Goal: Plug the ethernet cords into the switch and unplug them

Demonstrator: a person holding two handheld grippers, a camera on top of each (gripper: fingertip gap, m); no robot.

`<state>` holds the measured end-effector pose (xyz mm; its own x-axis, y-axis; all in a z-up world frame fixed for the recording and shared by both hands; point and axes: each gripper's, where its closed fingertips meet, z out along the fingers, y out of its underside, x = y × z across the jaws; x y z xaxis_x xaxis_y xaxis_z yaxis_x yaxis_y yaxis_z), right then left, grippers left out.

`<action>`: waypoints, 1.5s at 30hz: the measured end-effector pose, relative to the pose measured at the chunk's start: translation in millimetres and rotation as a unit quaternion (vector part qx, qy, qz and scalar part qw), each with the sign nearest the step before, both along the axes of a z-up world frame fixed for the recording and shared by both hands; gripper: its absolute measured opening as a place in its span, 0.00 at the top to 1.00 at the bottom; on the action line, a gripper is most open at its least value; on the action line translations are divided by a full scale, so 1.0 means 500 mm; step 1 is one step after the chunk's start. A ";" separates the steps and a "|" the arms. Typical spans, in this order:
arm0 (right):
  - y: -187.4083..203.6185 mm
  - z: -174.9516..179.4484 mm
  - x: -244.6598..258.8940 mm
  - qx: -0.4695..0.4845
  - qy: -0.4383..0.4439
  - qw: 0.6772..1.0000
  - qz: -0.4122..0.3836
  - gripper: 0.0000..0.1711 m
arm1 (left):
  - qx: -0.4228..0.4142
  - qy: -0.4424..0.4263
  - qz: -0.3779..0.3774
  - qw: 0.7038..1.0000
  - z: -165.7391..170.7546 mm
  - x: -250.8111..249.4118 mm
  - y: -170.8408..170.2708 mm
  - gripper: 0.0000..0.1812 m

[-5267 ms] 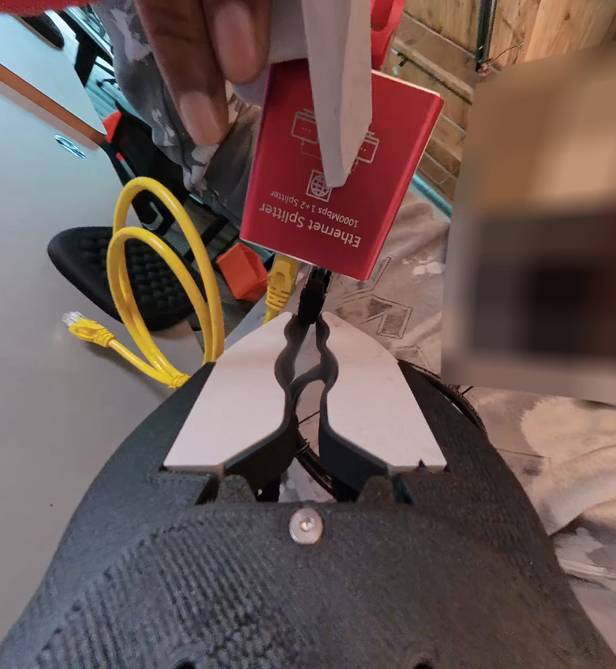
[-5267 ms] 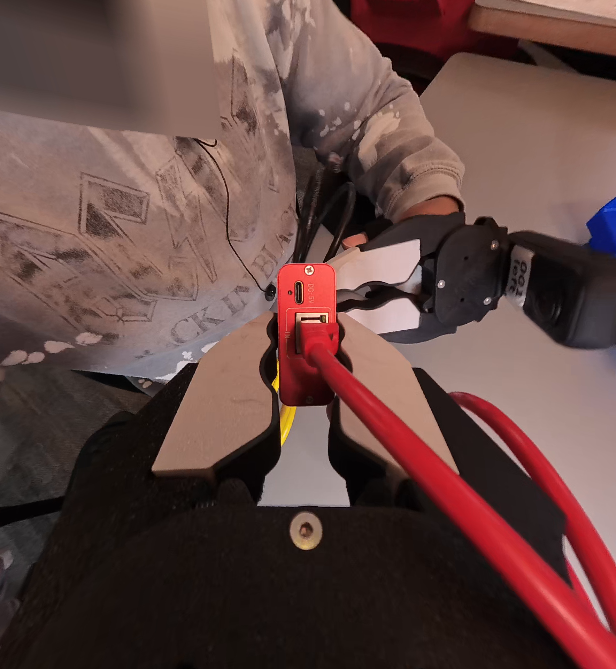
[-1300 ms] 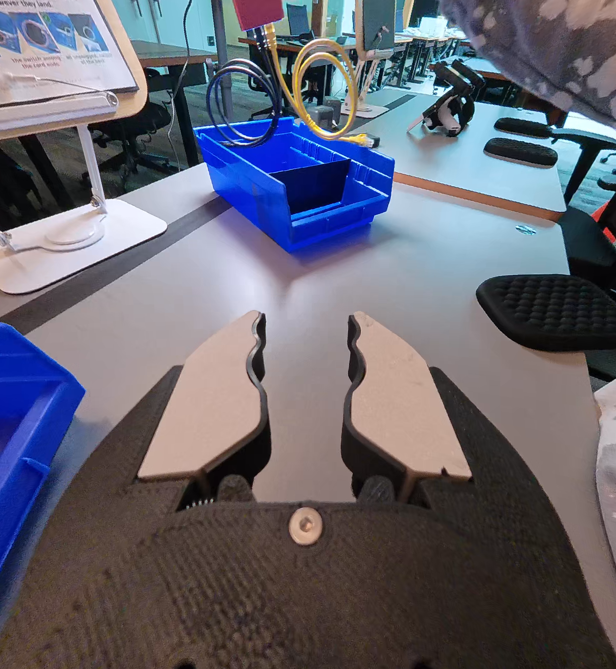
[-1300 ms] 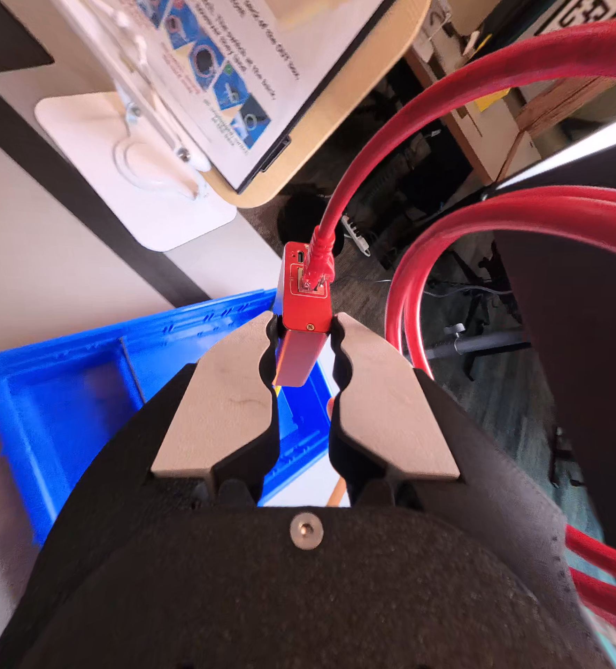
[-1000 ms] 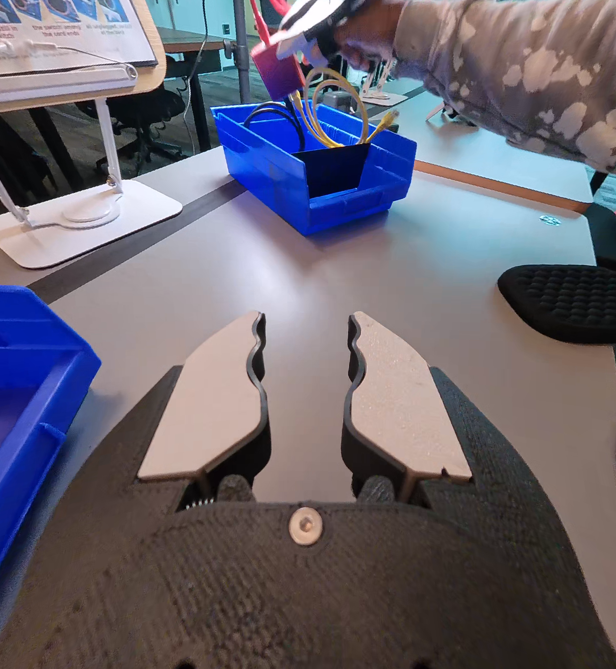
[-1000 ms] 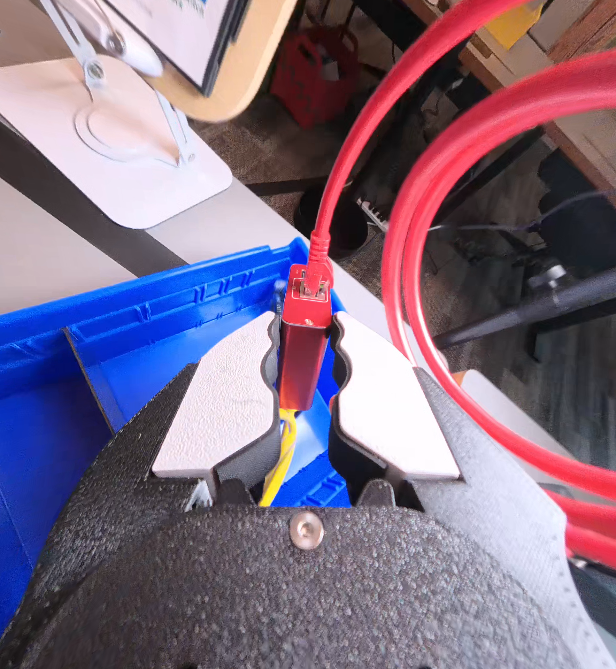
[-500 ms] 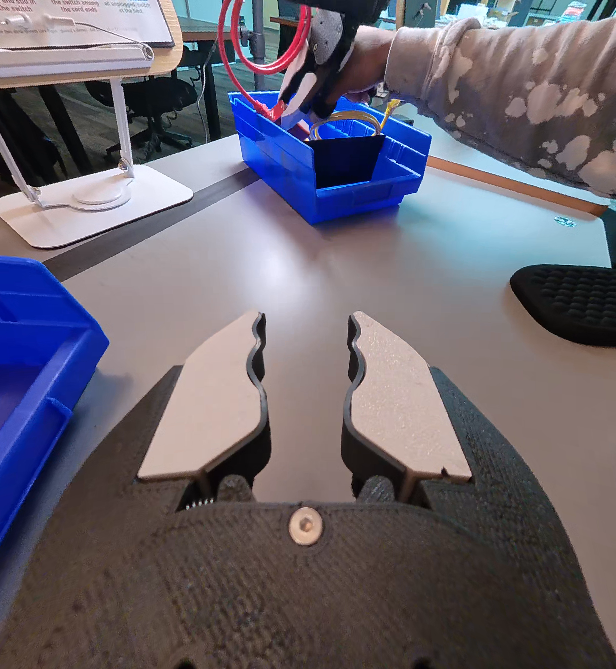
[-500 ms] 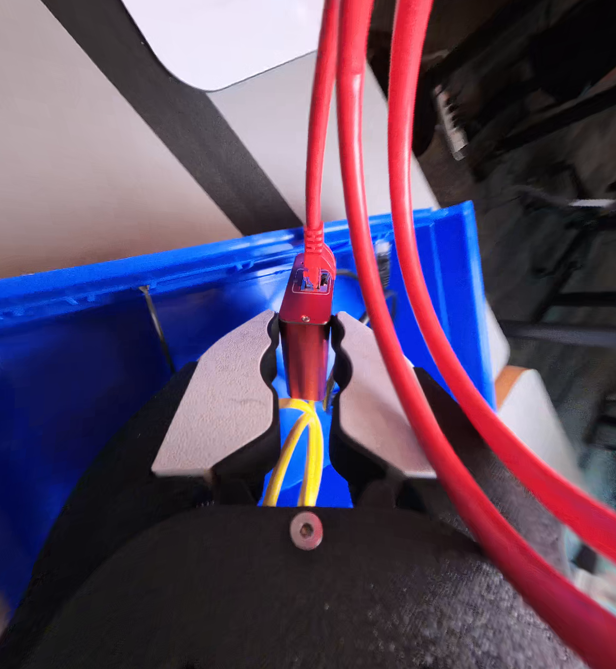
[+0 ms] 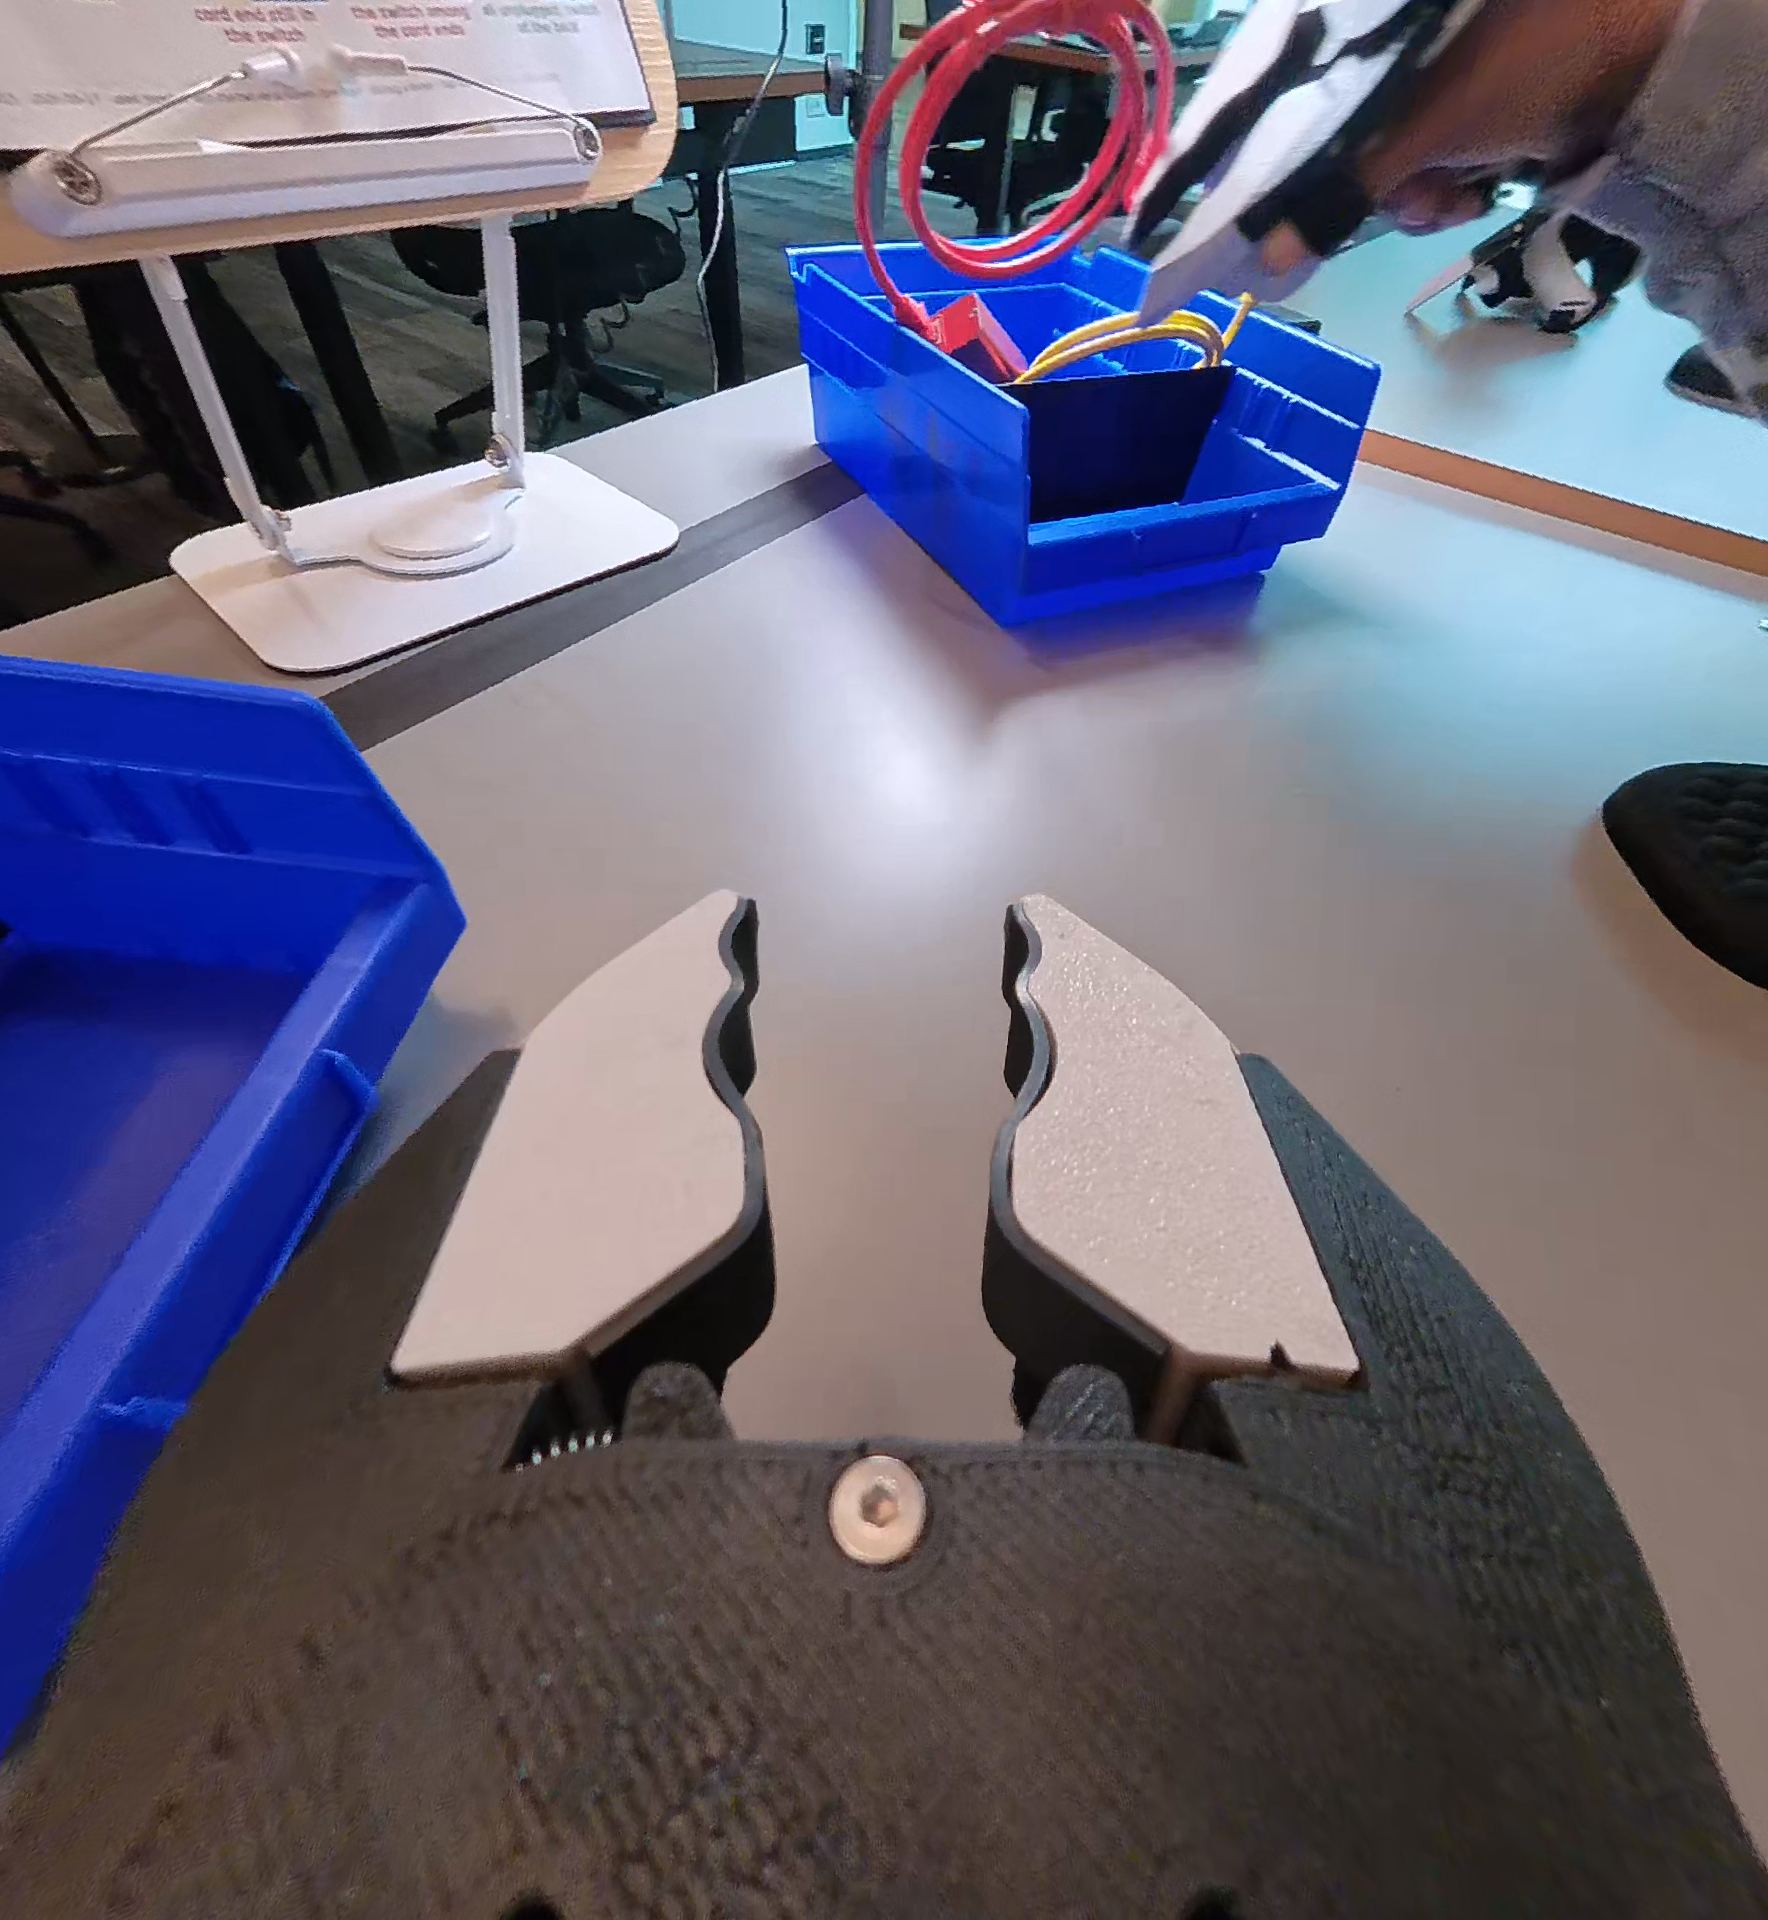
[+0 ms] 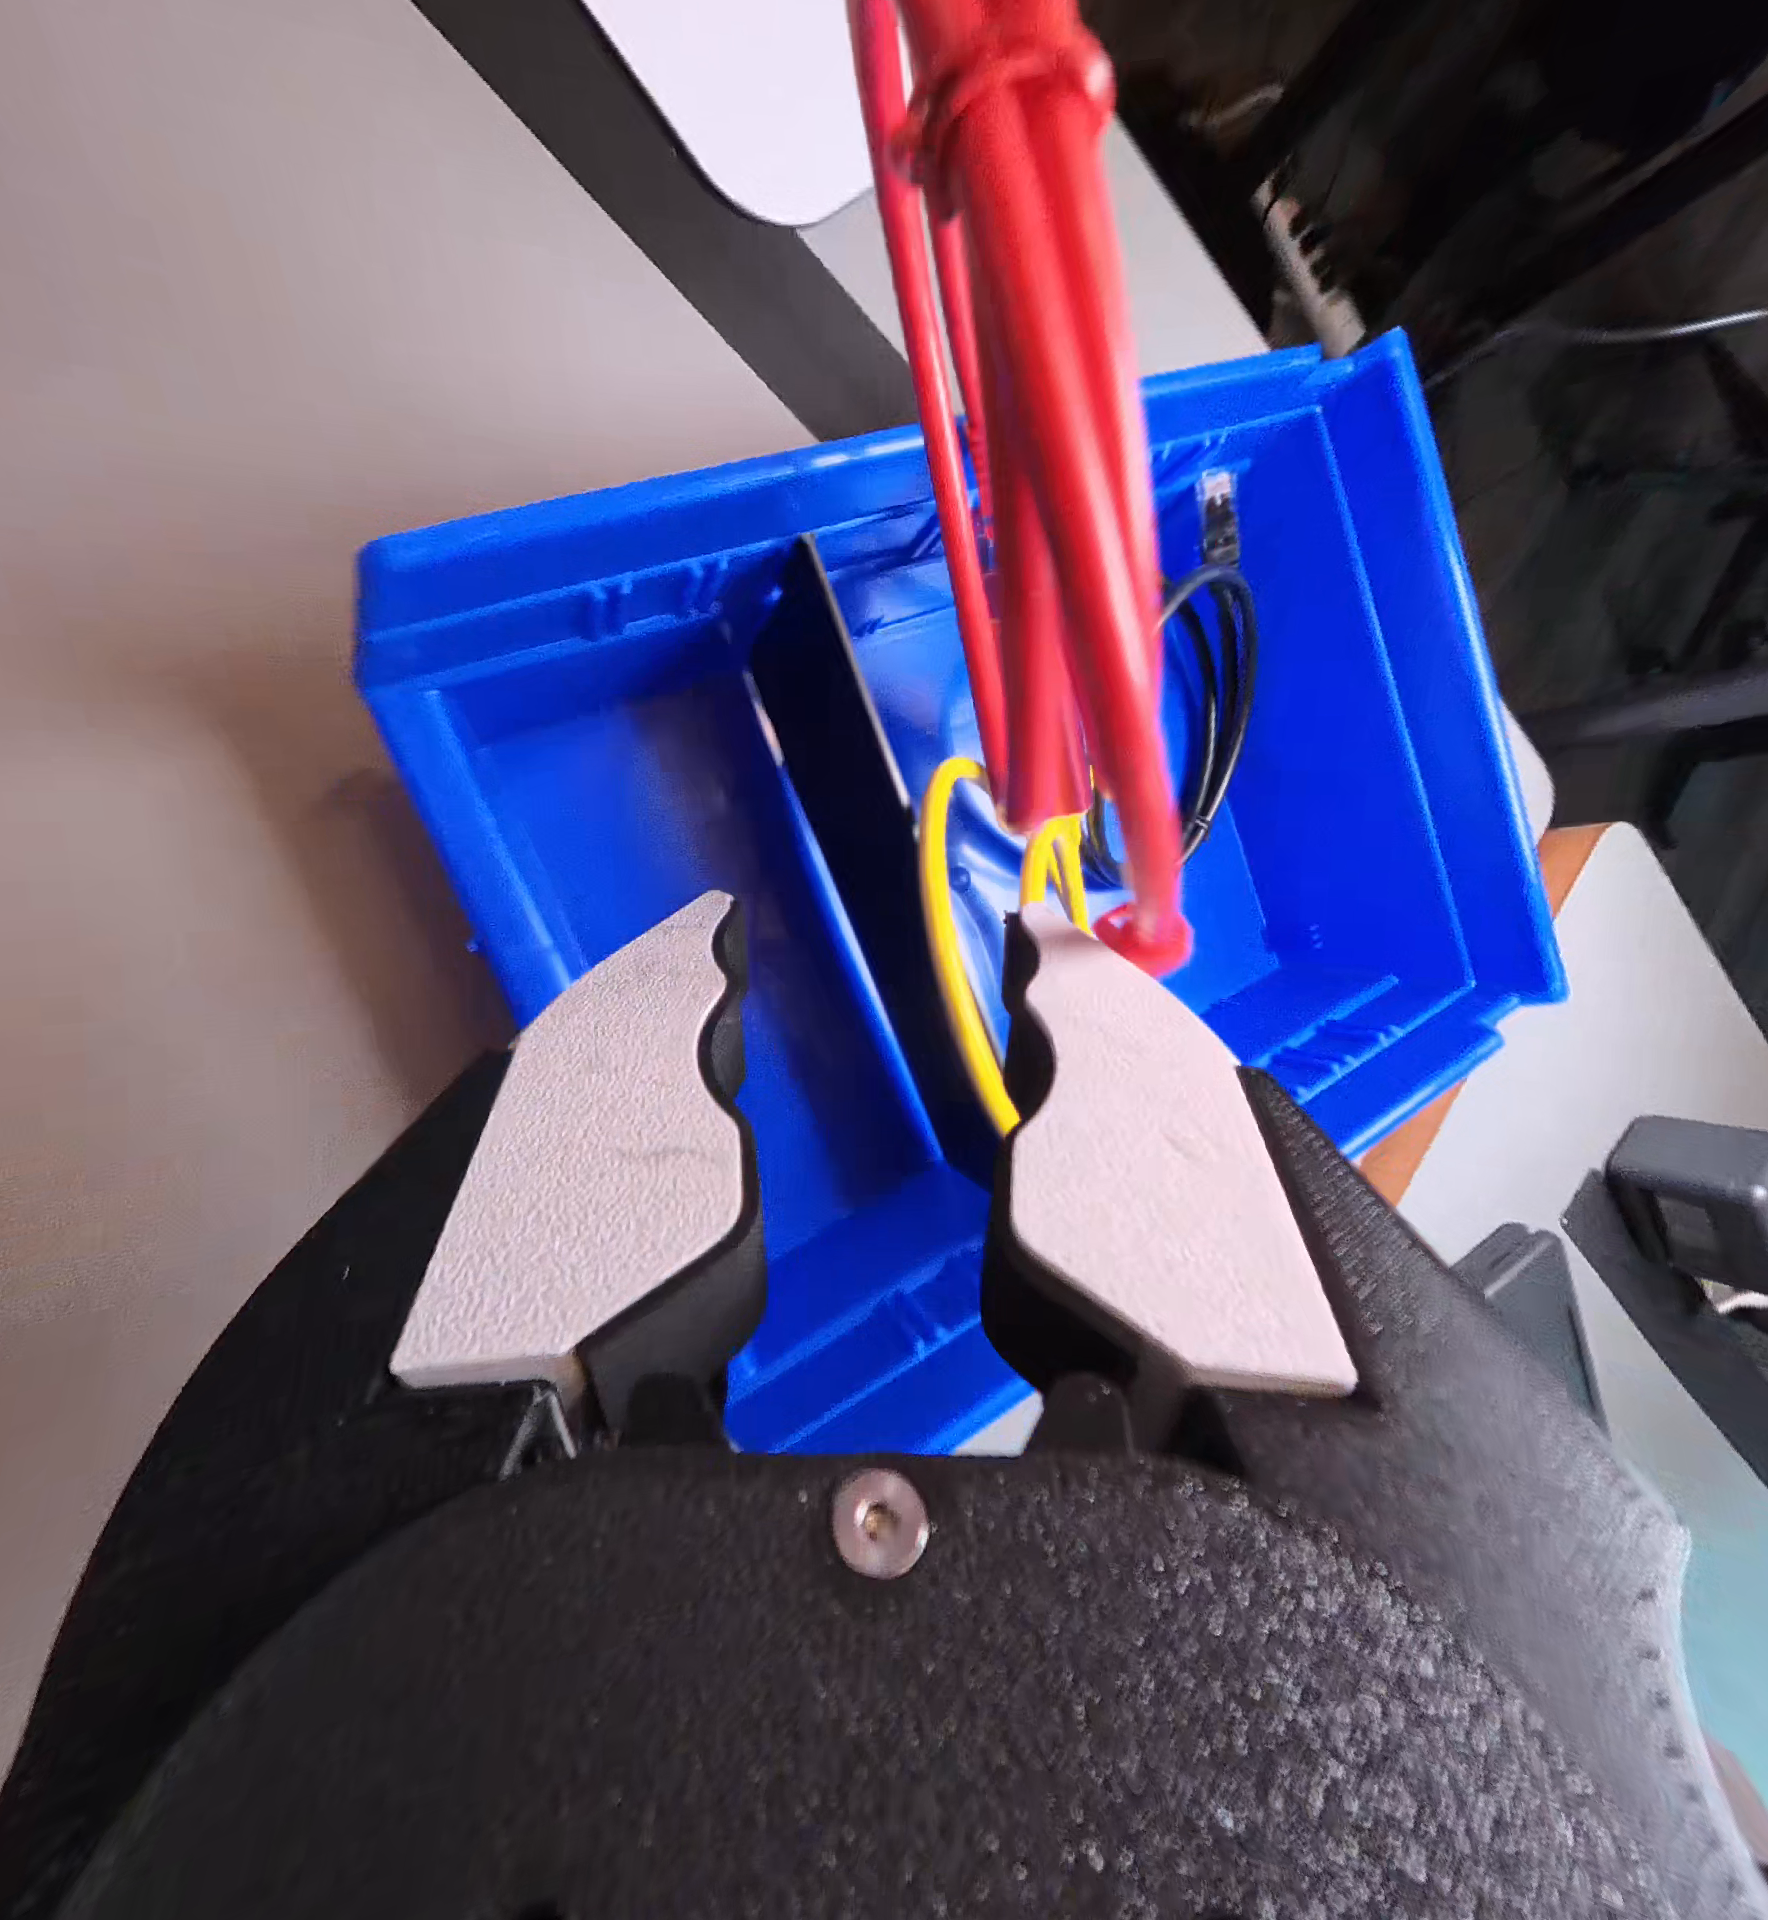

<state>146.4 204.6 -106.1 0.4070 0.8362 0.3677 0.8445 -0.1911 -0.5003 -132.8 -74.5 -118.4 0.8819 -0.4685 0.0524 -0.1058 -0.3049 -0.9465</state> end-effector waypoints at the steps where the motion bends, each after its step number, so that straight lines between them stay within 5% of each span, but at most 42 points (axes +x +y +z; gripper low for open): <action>1: -0.019 0.008 0.004 0.013 0.015 1.000 0.001 0.72 | 0.001 0.004 0.004 1.000 0.001 -0.004 0.000 0.75; 14: -0.186 -0.028 0.017 0.043 0.182 0.982 0.007 0.72 | 0.005 0.100 0.121 0.988 0.018 -0.151 0.021 0.73; 26: -0.109 -0.158 -0.007 0.051 0.016 0.998 0.015 0.64 | -0.105 0.304 0.167 0.932 -0.087 -0.284 0.104 0.63; 30: -0.091 -0.198 -0.025 0.041 -0.031 0.998 0.027 0.71 | -0.169 0.342 0.143 0.913 -0.143 -0.300 0.131 0.62; 36: -0.102 -0.206 -0.043 0.087 -0.068 0.991 0.076 0.81 | -0.198 0.287 0.074 0.934 -0.169 -0.258 0.145 0.86; 45: -0.213 -0.204 -0.065 0.117 -0.061 0.975 0.178 0.82 | -0.174 0.317 0.036 0.932 -0.169 -0.205 0.128 0.86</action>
<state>113.7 98.0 -208.3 0.0486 0.8034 0.5934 0.8922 0.2322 -0.3874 -235.2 -10.6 -202.7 0.8157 -0.4582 -0.3530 -0.5775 -0.6096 -0.5430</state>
